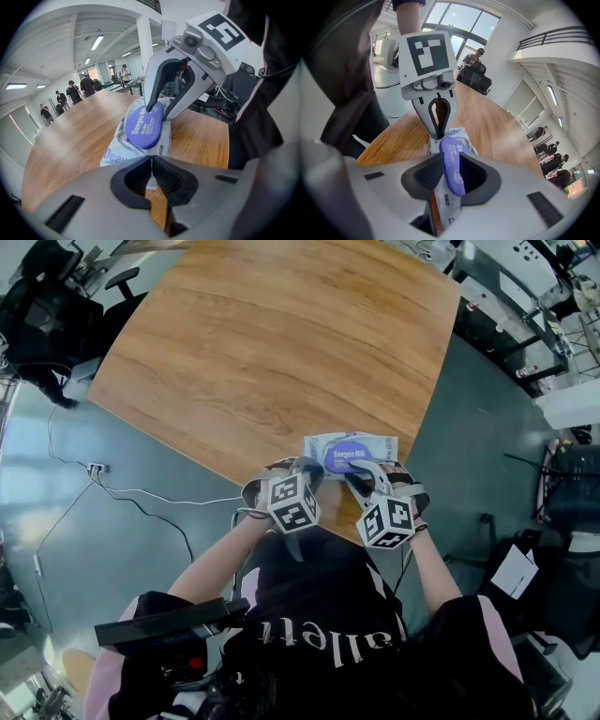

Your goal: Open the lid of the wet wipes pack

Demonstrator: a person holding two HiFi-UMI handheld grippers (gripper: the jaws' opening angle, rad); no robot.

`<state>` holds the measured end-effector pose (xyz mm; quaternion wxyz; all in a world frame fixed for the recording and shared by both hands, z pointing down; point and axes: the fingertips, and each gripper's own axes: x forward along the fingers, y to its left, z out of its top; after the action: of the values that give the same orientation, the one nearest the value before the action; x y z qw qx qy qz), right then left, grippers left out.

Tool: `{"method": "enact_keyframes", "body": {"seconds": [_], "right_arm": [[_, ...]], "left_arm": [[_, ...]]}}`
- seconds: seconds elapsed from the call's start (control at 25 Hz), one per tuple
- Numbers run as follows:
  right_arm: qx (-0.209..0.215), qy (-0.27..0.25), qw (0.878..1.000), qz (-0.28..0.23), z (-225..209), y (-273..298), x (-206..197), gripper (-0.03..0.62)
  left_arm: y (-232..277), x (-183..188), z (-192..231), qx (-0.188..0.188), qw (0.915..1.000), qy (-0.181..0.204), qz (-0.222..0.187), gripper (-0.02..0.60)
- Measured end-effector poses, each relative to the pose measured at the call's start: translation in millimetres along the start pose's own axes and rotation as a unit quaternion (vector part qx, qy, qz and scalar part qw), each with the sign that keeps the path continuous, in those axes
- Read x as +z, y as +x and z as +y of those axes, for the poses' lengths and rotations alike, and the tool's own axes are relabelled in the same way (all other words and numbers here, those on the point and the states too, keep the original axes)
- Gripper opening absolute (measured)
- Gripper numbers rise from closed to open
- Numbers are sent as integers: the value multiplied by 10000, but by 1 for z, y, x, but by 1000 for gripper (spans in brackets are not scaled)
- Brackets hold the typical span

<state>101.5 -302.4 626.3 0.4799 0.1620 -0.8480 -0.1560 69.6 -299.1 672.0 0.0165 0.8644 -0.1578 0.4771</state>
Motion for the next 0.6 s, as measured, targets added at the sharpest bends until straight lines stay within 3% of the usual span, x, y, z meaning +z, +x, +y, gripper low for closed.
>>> {"method": "enact_keyframes", "body": {"seconds": [0.4,0.48,0.56,0.6], "right_arm": [[-24,-146,9999,-75,-7,1,3,112],[-315,210,9984,-419,-23,-5,14,110],[-720,597,9930,-727,-51,-15,28,44],[-824,634,9917,-756,-64,-15,33,44]], "left_arm": [[2,0,2,-27,10000,29,28,12],[3,-1,3,-29,10000,58,19,12],[2,-1,3,-28,10000,89,1,11],[0,-1,3,-30,10000,93,-10,11]]}}
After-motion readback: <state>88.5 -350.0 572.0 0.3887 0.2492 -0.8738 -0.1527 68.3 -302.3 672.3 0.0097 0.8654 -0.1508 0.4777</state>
